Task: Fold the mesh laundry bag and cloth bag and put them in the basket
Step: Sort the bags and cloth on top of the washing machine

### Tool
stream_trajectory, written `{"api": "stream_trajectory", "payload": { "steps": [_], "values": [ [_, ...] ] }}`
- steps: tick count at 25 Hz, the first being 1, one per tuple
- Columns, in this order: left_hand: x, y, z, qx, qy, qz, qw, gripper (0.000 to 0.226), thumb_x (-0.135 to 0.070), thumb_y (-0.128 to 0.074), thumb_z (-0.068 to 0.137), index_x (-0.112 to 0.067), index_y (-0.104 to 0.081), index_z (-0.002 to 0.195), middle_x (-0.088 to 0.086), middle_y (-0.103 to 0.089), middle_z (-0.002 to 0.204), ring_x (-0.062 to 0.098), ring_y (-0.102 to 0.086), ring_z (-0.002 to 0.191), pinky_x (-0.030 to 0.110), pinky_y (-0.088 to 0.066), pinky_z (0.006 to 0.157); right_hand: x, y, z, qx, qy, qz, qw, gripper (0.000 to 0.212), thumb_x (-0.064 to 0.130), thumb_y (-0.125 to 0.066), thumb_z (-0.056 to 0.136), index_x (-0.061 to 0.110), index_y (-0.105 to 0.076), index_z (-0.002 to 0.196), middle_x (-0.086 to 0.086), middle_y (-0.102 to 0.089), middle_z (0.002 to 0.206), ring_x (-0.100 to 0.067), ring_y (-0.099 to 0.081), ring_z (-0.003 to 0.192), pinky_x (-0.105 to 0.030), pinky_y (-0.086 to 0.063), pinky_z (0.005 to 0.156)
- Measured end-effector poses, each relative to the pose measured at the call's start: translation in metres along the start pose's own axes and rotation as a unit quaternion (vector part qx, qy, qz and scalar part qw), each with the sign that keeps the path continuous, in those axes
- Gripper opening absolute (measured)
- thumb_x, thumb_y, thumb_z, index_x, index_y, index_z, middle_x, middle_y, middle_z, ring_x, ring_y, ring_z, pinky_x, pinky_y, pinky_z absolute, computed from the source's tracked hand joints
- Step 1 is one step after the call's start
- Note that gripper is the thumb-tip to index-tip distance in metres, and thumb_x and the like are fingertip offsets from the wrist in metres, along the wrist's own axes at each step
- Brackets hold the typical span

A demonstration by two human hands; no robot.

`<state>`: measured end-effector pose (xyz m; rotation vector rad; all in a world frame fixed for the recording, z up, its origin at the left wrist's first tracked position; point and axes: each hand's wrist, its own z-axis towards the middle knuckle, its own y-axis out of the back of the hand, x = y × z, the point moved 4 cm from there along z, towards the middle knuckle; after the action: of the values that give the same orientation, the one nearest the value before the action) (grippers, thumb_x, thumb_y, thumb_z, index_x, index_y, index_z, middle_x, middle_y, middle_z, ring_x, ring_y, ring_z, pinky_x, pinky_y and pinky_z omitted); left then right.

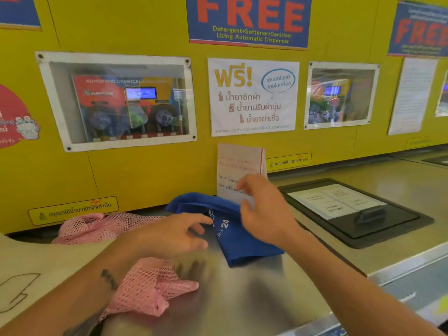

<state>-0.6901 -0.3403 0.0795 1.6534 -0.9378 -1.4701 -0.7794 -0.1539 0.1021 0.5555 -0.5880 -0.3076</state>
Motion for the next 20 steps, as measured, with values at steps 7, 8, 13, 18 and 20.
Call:
{"api": "stream_trajectory", "payload": {
  "steps": [7, 8, 13, 18, 20],
  "values": [
    [0.046, 0.031, -0.049, -0.102, -0.008, -0.029, 0.994, 0.038, -0.027, -0.058, 0.096, -0.039, -0.052, 0.131, -0.014, -0.059, 0.115, 0.003, -0.058, 0.101, 0.023, -0.052, 0.079, -0.03, -0.083, -0.022, 0.352, -0.064, -0.288, 0.888, 0.054, 0.047, -0.037, 0.094, 0.025, -0.041, 0.144, -0.009, -0.04, 0.148, -0.034, -0.04, 0.131, -0.051, -0.034, 0.107],
    [0.058, 0.036, -0.061, -0.111, -0.003, -0.027, 0.993, 0.038, -0.026, -0.058, 0.096, -0.039, -0.053, 0.131, -0.015, -0.059, 0.114, 0.003, -0.058, 0.101, 0.027, -0.053, 0.082, -0.033, -0.082, -0.022, 0.363, -0.098, -0.293, 0.879, 0.053, 0.047, -0.036, 0.094, 0.024, -0.045, 0.141, -0.008, -0.044, 0.144, -0.033, -0.044, 0.128, -0.051, -0.037, 0.105],
    [0.11, 0.059, -0.113, -0.129, 0.054, 0.005, 0.99, 0.037, -0.03, -0.056, 0.096, -0.042, -0.052, 0.131, -0.019, -0.057, 0.11, 0.003, -0.058, 0.102, 0.031, -0.05, 0.093, 0.021, -0.082, -0.005, 0.344, -0.075, -0.375, 0.858, 0.028, 0.034, -0.05, 0.084, 0.02, -0.055, 0.108, -0.005, -0.056, 0.117, -0.028, -0.058, 0.104, -0.039, -0.05, 0.083],
    [0.134, 0.076, -0.151, -0.084, 0.116, 0.072, 0.987, 0.06, -0.044, -0.06, 0.091, -0.043, -0.034, 0.145, -0.008, -0.047, 0.142, 0.014, -0.049, 0.124, 0.03, -0.042, 0.101, 0.137, -0.134, 0.003, 0.332, 0.024, -0.083, 0.939, 0.047, 0.04, -0.055, 0.092, 0.027, -0.051, 0.137, 0.003, -0.05, 0.144, -0.017, -0.052, 0.12, -0.03, -0.045, 0.092],
    [0.144, 0.077, -0.17, -0.022, 0.174, 0.132, 0.976, 0.081, -0.058, -0.064, 0.082, -0.044, -0.023, 0.15, -0.009, -0.03, 0.156, 0.018, -0.035, 0.138, 0.037, -0.034, 0.111, 0.181, -0.151, -0.007, 0.399, 0.044, 0.015, 0.916, 0.065, 0.045, -0.062, 0.09, 0.033, -0.037, 0.149, 0.01, -0.037, 0.153, -0.014, -0.037, 0.138, -0.03, -0.033, 0.108]
  ]
}}
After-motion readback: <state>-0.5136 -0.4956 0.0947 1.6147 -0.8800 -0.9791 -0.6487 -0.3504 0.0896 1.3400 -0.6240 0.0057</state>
